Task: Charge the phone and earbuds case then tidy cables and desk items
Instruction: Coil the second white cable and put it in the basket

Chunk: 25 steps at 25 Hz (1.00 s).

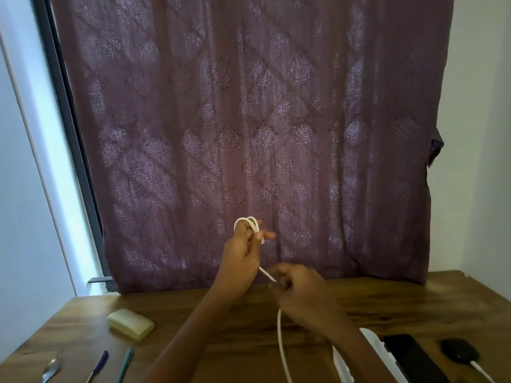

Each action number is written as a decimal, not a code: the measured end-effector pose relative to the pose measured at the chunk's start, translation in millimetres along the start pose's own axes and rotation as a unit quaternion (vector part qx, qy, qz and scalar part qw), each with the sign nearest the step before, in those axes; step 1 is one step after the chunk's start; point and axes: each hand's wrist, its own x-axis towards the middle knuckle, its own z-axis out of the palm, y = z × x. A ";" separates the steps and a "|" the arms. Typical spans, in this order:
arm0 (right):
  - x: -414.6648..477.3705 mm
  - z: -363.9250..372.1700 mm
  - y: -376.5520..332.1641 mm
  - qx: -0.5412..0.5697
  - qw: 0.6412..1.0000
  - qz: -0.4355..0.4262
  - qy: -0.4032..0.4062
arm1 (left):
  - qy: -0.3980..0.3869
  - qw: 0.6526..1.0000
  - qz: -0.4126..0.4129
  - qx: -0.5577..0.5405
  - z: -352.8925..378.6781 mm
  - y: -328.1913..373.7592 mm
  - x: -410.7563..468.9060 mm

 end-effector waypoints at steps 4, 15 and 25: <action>1.7 -21.2 4.4 0.000 0.999 -0.038 0.035 | -0.087 0.993 -0.006 0.082 -6.3 -8.6 -10.2; 26.1 -51.7 8.5 0.074 0.981 -0.176 0.043 | -0.222 0.930 -0.197 -0.219 -12.2 19.0 -9.4; 50.6 -50.5 44.7 0.209 0.972 -0.060 0.090 | -0.154 0.911 -0.206 -0.323 -24.2 33.2 -10.2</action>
